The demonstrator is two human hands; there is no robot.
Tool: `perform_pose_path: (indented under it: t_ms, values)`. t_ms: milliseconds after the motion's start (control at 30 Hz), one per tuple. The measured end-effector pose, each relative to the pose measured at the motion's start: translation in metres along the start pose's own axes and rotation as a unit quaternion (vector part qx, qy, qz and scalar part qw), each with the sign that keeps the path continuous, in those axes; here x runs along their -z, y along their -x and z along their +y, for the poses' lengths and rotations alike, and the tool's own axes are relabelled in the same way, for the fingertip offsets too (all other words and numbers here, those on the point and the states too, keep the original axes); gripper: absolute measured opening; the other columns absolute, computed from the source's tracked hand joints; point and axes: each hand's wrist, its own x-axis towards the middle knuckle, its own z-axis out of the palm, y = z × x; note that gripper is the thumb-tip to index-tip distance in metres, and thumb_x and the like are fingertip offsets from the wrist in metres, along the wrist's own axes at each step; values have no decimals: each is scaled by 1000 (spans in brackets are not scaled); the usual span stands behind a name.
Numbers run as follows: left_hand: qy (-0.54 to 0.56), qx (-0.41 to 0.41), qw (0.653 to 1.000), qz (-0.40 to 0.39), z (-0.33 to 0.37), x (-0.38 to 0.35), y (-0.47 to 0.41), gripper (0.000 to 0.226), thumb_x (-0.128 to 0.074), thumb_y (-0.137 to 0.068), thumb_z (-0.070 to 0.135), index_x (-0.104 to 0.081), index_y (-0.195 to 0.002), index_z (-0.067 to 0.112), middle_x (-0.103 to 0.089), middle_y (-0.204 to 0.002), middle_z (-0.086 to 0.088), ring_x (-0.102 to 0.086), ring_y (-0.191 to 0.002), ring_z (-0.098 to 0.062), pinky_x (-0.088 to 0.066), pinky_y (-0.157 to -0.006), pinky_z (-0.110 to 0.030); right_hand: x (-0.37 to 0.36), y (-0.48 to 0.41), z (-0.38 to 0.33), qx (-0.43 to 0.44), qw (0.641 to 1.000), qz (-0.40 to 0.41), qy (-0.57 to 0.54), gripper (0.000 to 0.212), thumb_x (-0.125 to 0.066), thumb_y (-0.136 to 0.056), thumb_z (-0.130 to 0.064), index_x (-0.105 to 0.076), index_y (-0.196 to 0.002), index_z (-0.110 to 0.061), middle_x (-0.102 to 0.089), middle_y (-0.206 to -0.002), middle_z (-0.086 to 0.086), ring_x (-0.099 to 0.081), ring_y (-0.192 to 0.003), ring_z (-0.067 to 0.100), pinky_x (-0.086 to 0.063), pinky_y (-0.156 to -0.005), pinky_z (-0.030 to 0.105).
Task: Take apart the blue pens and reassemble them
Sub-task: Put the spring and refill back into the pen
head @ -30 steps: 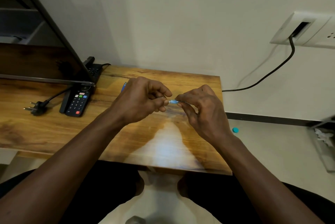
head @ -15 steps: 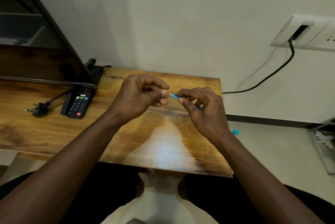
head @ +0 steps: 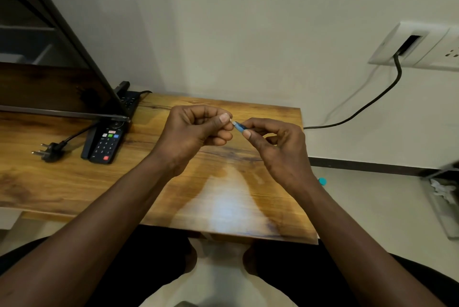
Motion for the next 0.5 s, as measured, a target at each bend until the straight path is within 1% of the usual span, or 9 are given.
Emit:
perform_pose_path:
  t_ms: [67, 167, 300, 433, 500]
  values:
    - [-8, -4, 1000, 1, 1, -1, 1, 9, -71, -95, 8, -78, -100, 4, -78, -83, -12, -73, -69, -15, -62, -65, -25, 0, 0, -1, -4, 1000, -1, -1, 16, -77, -91, -20, -81, -105, -26, -78, -97, -13, -72, -96, 9, -57, -84, 50]
    - [-14, -10, 1000, 5, 0, -1, 1, 9, -72, -94, 9, -78, -99, 4, -78, -84, -13, -73, -70, -16, -62, -65, -25, -1, 1, -2, -6, 1000, -2, 2, 17, -77, -90, -19, -81, -106, -25, -79, -98, -13, -72, -95, 8, -58, -83, 48]
    - [-29, -19, 999, 10, -2, -1, 1, 10, -73, -94, 9, -78, -99, 2, -78, -84, -13, -73, -70, -17, -62, -66, -27, -1, 2, -3, 2, 1000, -9, 5, 17, -77, -91, -18, -80, -106, -26, -78, -97, -13, -72, -94, 7, -59, -81, 39]
    - [-57, -44, 997, 14, -4, -1, 0, 13, -74, -94, 8, -76, -102, -2, -78, -83, -13, -74, -71, -19, -63, -66, -28, -3, 3, -2, 6, 1000, -9, 8, 17, -76, -91, -18, -80, -105, -27, -78, -96, -14, -71, -92, 4, -57, -78, 26]
    - [-63, -60, 996, 20, -5, -1, 0, 14, -75, -93, 8, -75, -103, -2, -78, -83, -16, -75, -72, -20, -64, -67, -28, -3, 3, -3, 6, 1000, -8, -1, 17, -76, -91, -17, -80, -105, -26, -79, -96, -14, -72, -93, 4, -58, -82, 28]
